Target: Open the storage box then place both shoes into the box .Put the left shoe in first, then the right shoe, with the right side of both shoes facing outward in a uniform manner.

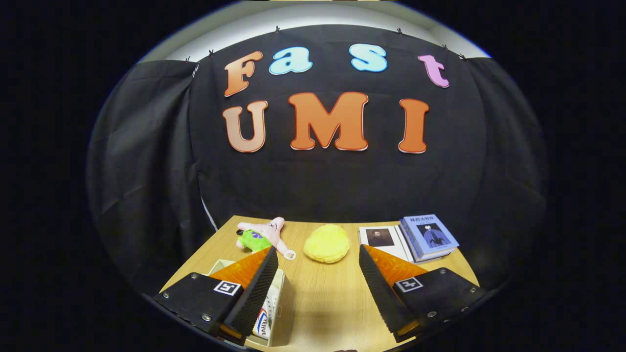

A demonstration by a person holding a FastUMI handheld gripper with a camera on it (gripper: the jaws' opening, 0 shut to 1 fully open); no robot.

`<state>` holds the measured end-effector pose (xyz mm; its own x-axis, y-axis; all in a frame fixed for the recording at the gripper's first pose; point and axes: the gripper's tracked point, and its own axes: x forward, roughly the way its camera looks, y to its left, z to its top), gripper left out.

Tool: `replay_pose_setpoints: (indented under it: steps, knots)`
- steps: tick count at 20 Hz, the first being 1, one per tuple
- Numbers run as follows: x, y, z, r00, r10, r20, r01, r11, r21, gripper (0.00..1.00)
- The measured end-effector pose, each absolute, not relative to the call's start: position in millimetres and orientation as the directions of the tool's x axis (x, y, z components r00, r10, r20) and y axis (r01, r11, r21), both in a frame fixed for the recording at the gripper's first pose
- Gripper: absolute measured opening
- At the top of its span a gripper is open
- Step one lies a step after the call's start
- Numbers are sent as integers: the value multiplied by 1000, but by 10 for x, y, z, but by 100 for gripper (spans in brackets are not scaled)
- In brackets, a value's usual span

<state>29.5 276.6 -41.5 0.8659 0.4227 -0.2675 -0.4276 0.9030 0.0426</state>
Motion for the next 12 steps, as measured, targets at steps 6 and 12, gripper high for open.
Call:
replay_pose_setpoints:
  steps: [6,12]
  knots:
    - [242,2344,267,908,399,-130,-394,917,65,99]
    - [112,1866,559,946,321,-57,-321,947,-2,98]
